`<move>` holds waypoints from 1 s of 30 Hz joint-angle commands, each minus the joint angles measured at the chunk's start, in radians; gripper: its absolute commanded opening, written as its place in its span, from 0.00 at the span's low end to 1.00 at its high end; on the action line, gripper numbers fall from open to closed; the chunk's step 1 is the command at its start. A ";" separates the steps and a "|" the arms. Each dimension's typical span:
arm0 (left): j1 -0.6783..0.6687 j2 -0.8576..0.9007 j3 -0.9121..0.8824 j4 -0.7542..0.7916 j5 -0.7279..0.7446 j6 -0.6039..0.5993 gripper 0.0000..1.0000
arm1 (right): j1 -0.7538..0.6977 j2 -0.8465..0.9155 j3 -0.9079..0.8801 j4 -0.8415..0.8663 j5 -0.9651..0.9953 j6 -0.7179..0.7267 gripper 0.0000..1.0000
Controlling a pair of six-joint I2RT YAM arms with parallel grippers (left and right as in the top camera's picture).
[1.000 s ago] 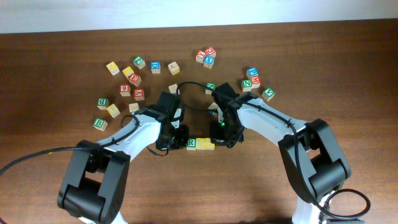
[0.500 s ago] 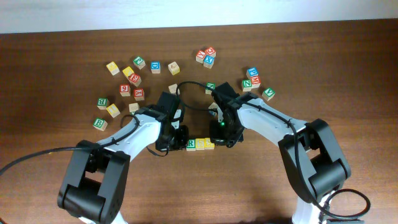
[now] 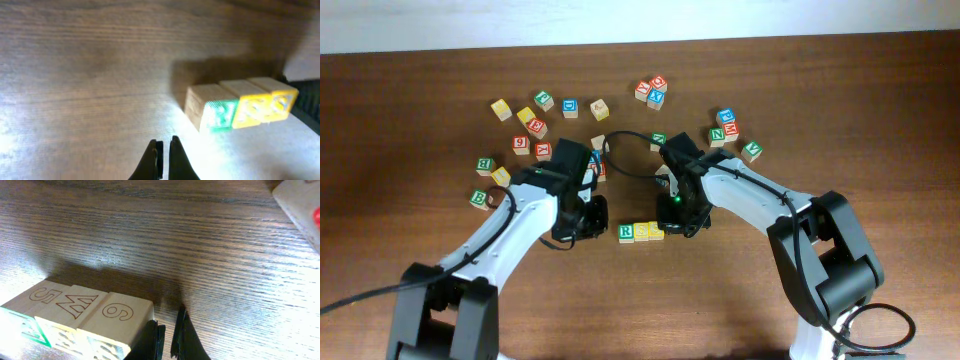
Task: Spell out RSS
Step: 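Lift both grippers away from the aligned R-S-S row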
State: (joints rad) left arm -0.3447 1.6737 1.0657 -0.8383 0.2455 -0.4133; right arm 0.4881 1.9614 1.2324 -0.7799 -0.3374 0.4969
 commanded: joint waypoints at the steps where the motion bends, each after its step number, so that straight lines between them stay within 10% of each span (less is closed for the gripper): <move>1: -0.076 -0.006 0.009 -0.021 -0.005 -0.043 0.00 | 0.014 0.024 -0.016 0.000 0.039 0.017 0.04; 30: -0.294 -0.003 -0.050 0.038 -0.203 -0.250 0.00 | -0.101 0.024 0.015 -0.088 0.040 -0.037 0.04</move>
State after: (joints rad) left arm -0.6350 1.6737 1.0264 -0.8154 0.1020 -0.6300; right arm 0.3820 1.9629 1.2396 -0.8749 -0.3264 0.4675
